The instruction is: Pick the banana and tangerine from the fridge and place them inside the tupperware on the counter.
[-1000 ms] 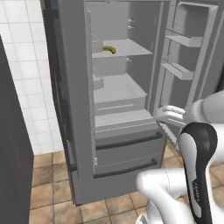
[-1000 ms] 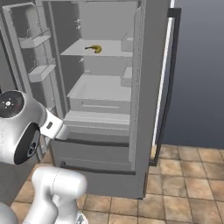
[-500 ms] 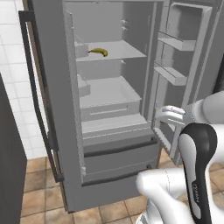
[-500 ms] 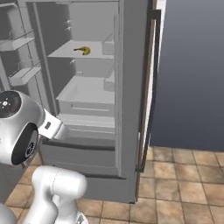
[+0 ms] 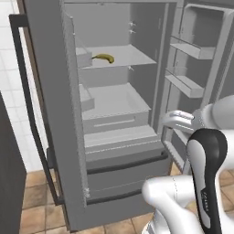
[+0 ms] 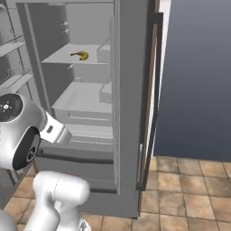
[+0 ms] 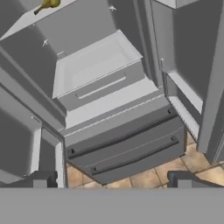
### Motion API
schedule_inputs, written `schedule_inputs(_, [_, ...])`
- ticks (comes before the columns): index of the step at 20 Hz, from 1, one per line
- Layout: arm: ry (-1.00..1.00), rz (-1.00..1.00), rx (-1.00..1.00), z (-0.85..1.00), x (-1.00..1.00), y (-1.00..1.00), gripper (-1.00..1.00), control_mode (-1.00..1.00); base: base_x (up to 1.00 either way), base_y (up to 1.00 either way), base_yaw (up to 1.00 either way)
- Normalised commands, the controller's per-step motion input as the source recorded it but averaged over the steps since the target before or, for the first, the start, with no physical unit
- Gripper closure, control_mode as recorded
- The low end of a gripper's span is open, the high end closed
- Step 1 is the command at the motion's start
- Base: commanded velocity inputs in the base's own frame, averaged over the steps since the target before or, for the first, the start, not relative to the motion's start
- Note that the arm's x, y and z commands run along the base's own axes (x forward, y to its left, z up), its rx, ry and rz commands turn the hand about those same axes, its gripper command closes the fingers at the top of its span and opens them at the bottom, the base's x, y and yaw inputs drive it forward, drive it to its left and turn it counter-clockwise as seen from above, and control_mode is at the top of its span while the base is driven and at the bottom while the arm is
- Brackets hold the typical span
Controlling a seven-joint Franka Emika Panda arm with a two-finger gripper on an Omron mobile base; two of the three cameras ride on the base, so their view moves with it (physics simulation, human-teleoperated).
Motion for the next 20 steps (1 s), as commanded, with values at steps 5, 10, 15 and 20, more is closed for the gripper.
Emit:
schedule_inputs(5, [0.00,0.00,0.00,0.00,0.00,0.00,-1.00,1.00,0.60,0.00,0.01])
schedule_inputs(10, [0.00,0.00,0.00,0.00,0.00,0.00,-1.00,1.00,0.69,0.01,0.26])
schedule_inputs(15, [0.00,0.00,0.00,0.00,0.00,0.00,-1.00,1.00,0.59,0.00,0.41])
schedule_inputs(20, [0.00,0.00,0.00,0.00,0.00,0.00,-1.00,1.00,0.61,-0.11,0.19])
